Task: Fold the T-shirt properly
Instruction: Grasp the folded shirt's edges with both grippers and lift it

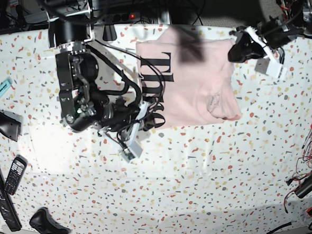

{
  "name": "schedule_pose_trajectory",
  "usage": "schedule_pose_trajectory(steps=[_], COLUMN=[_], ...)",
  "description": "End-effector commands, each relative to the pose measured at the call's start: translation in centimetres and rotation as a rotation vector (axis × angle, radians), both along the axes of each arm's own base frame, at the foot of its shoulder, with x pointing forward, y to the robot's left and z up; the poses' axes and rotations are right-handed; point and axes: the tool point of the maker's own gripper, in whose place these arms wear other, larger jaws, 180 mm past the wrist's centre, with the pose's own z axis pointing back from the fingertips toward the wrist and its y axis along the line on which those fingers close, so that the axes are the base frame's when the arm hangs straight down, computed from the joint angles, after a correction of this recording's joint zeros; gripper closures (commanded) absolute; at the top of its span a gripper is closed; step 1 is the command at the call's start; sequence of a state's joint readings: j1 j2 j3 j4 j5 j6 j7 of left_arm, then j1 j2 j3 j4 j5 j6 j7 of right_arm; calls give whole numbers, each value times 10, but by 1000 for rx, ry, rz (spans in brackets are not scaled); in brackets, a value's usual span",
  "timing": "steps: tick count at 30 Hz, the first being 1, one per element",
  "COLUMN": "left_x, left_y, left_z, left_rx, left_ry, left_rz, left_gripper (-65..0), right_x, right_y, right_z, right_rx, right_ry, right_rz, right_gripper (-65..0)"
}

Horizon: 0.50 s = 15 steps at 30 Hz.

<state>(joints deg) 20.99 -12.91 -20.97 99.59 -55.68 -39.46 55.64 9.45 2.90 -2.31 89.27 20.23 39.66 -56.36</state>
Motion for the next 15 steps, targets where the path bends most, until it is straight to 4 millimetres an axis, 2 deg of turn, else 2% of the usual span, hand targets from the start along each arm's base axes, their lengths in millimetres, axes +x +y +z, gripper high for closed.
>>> schedule_pose_trajectory(steps=[1, 4, 9, 12, 15], left_x=[7, 4, -7, -11, -4], left_y=[2, 5, -7, -18, -17], left_z=[10, -3, -31, -49, -68], left_rx=[-10, -6, -62, -75, -30], left_ry=[-51, -21, 73, 130, 150], left_rz=[12, 29, 22, -4, -6], left_gripper=[0, 0, 0, 0, 0], right_x=[13, 14, 10, 9, 8], right_y=[1, -2, -13, -20, -23], right_z=[14, 2, -22, -26, -28], right_rx=[18, 4, -35, -49, -60], right_ry=[-60, -46, 11, 18, 24], right_rz=[-5, -19, -32, -36, -36], right_gripper=[0, 0, 0, 0, 0])
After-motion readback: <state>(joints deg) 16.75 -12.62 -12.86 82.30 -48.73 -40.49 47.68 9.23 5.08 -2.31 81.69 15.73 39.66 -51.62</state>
